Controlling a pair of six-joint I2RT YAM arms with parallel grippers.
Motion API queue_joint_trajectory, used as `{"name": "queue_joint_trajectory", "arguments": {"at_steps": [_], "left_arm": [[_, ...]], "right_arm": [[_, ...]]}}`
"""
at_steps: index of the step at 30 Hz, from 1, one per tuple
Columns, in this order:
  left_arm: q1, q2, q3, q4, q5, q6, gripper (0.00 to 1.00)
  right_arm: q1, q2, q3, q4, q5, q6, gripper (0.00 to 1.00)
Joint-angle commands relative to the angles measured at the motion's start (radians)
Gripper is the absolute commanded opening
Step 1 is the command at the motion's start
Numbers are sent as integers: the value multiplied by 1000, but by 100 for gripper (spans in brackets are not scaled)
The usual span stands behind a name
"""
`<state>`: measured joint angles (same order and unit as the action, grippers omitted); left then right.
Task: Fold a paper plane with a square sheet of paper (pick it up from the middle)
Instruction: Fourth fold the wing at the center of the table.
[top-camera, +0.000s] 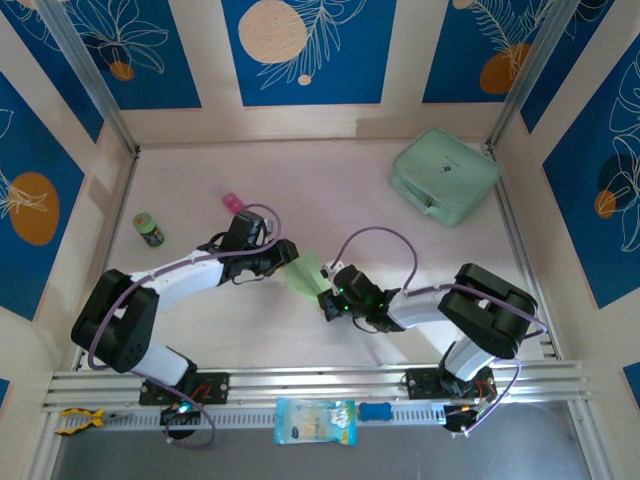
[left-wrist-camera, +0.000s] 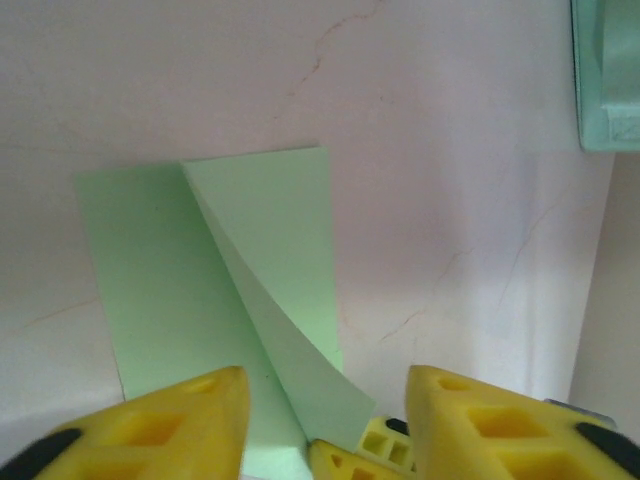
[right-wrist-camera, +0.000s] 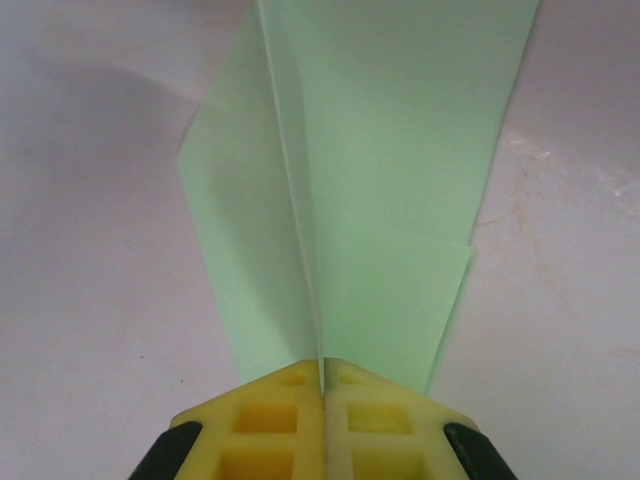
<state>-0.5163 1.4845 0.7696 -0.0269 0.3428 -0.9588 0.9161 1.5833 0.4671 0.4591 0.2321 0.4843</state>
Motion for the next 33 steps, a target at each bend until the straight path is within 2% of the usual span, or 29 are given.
{"name": "queue_joint_trajectory", "arguments": {"at_steps": [1,7,13,22,33], "left_arm": [[7,7,-4,15,23,10,34],[8,38,-19,57,60,-2,17],[2,67,-39,116,103,-24,10],[-54,135,-32,194,127,-51,8],[-85,192,-11,230,125,-60,8]], "right_arm": [[-30,28,-30,25,-130,60,4],[-80,55,-31,57,-249,110,4],[-133,86,-26,79,-348,177,5],[-180,116,-29,104,-432,240,5],[-206,118,-23,72,-468,259,6]]}}
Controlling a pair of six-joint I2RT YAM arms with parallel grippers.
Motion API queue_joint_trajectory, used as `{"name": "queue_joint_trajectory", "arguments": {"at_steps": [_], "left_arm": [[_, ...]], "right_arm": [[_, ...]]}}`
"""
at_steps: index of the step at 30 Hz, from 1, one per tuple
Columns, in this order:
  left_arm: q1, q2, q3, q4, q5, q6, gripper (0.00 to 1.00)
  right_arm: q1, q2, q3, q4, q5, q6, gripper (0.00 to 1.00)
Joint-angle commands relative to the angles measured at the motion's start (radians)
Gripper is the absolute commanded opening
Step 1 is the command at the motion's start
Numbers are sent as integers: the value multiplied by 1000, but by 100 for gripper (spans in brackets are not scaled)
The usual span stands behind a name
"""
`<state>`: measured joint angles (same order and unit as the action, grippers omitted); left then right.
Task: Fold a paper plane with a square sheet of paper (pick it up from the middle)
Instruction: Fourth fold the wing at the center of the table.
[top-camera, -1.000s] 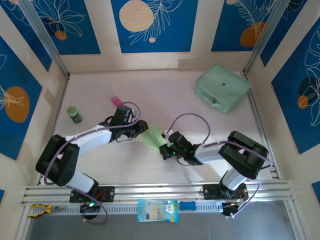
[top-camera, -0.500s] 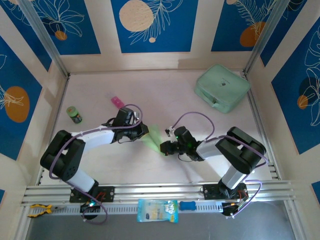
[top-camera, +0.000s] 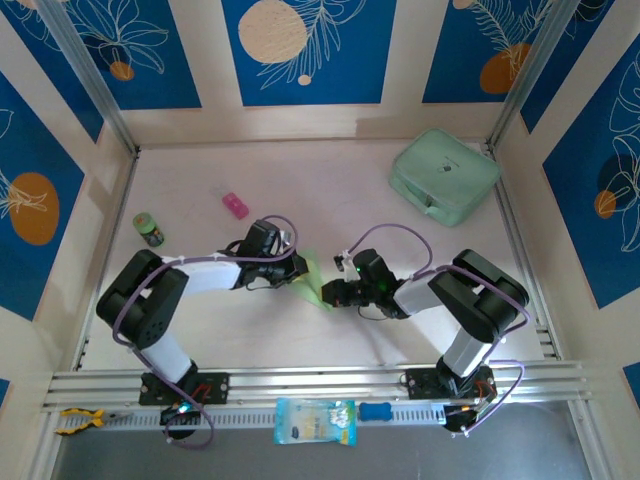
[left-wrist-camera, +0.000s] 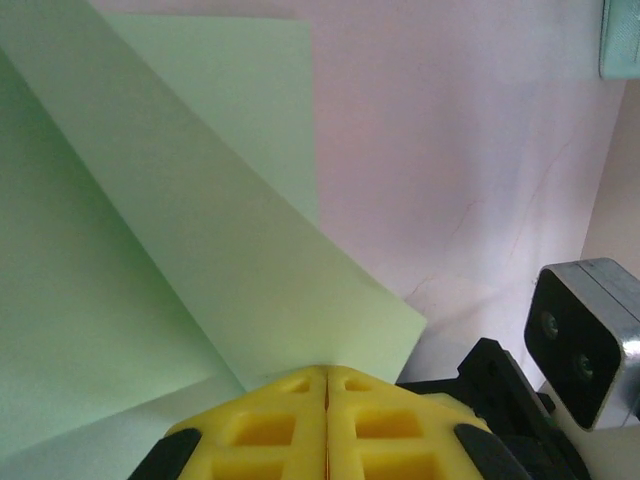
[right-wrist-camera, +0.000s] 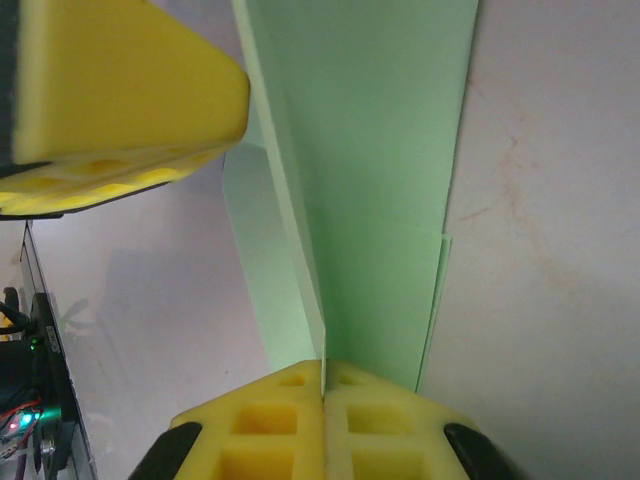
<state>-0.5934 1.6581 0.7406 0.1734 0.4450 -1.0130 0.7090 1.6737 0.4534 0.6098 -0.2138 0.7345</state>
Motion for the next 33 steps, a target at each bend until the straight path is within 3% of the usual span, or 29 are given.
{"name": "queue_joint_trajectory", "arguments": {"at_steps": [1,33], "left_arm": [[-8,22,20,34,22,-8,8],[-13,117,63,23,27,6,10]], "right_arm": [[1,28,-8,-84,-22,8,6],[-16,30,64,-243,-64,13,7]]}}
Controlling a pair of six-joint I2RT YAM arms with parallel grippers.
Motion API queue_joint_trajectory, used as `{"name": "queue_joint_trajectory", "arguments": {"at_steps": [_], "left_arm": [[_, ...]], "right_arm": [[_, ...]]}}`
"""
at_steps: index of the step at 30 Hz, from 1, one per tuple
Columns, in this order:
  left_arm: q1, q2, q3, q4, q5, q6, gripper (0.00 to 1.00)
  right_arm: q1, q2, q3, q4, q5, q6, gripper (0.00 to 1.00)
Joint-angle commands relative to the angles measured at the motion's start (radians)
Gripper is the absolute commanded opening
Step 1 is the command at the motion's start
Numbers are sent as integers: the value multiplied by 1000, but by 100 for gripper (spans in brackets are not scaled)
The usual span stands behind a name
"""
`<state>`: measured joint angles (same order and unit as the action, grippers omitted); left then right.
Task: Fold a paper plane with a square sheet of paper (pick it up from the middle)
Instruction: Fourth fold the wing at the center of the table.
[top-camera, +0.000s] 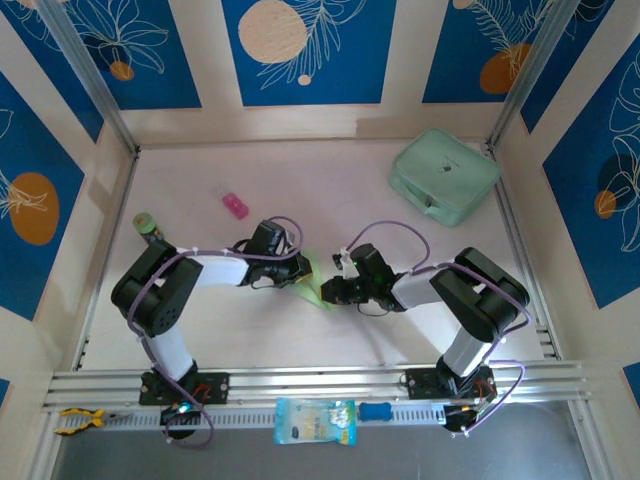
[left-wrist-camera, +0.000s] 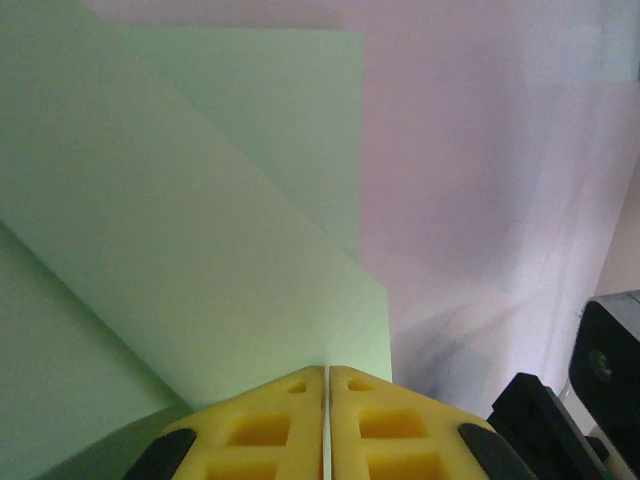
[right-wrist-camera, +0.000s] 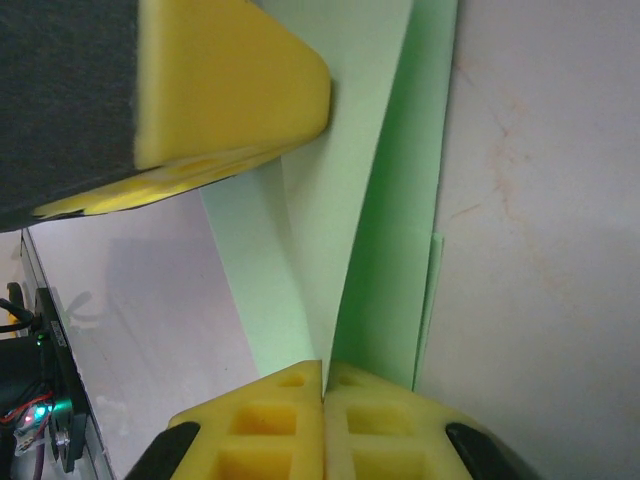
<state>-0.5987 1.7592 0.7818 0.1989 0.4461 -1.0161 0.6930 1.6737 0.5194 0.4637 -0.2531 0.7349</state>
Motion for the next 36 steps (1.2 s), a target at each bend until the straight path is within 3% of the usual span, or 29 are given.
{"name": "queue_joint_trajectory", "arguments": {"at_steps": [1,25,36], "left_arm": [[-6,19,23,-5,27,12,10],[-7,68,47,-37,42,39,10],[-7,83,43,-73,39,63,10]], "right_arm": [[0,30,-1,-100,-25,14,7],[-2,32,12,-129,-30,12,7],[-2,-11,21,-165,-47,15,12]]}}
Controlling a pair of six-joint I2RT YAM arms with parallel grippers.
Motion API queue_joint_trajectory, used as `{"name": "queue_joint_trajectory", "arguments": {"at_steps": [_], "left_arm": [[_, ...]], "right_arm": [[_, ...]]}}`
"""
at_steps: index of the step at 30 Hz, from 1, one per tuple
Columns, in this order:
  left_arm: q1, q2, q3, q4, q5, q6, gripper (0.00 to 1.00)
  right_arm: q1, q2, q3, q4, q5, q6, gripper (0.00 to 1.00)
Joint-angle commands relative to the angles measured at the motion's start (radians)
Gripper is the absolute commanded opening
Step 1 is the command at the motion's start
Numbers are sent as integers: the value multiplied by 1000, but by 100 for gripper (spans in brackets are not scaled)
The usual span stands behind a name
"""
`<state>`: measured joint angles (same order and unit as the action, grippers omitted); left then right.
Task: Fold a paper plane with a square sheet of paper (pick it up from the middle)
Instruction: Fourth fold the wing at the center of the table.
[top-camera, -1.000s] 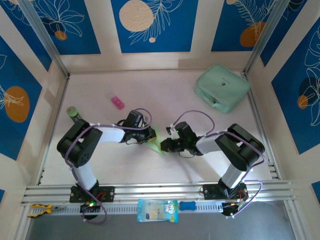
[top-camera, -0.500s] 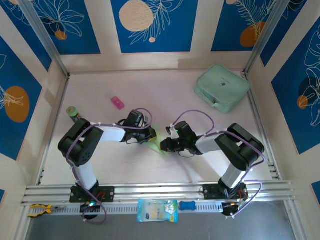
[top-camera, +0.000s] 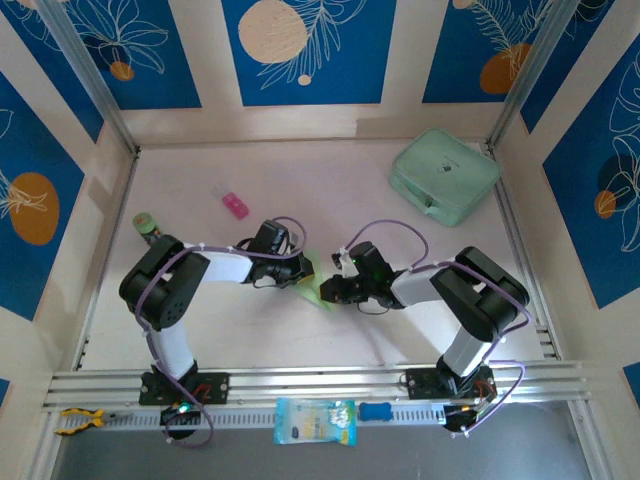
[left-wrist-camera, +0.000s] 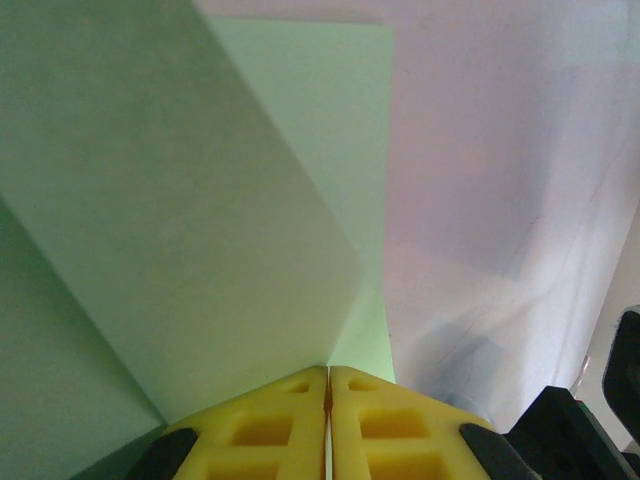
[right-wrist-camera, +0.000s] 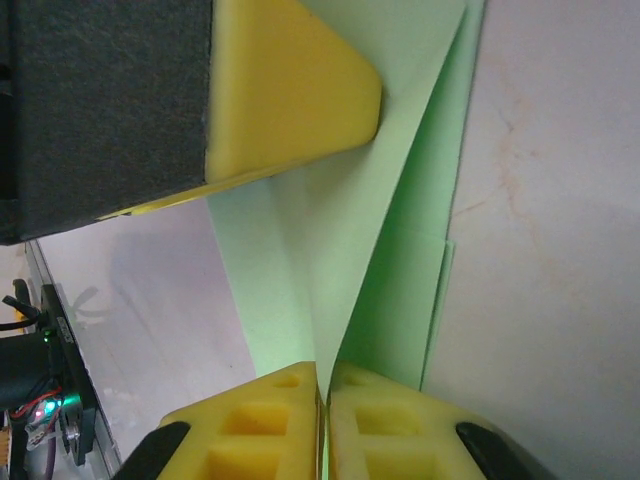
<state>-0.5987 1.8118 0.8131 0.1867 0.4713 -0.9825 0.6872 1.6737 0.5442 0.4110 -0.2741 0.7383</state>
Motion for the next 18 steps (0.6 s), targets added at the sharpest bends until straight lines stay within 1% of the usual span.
{"name": "queue_joint_trajectory", "arguments": {"at_steps": [1,8,18], "left_arm": [[-7,32,13,-62,15,32,10],[-7,38,14,-63,18,37,9],[-6,44,14,-57,19,34,9]], "right_arm": [[2,-23,-4,-118,-31,14,13],[2,-78,-23,-163,-61,15,13],[-2,-65,-54,-179,-68,30,10]]}}
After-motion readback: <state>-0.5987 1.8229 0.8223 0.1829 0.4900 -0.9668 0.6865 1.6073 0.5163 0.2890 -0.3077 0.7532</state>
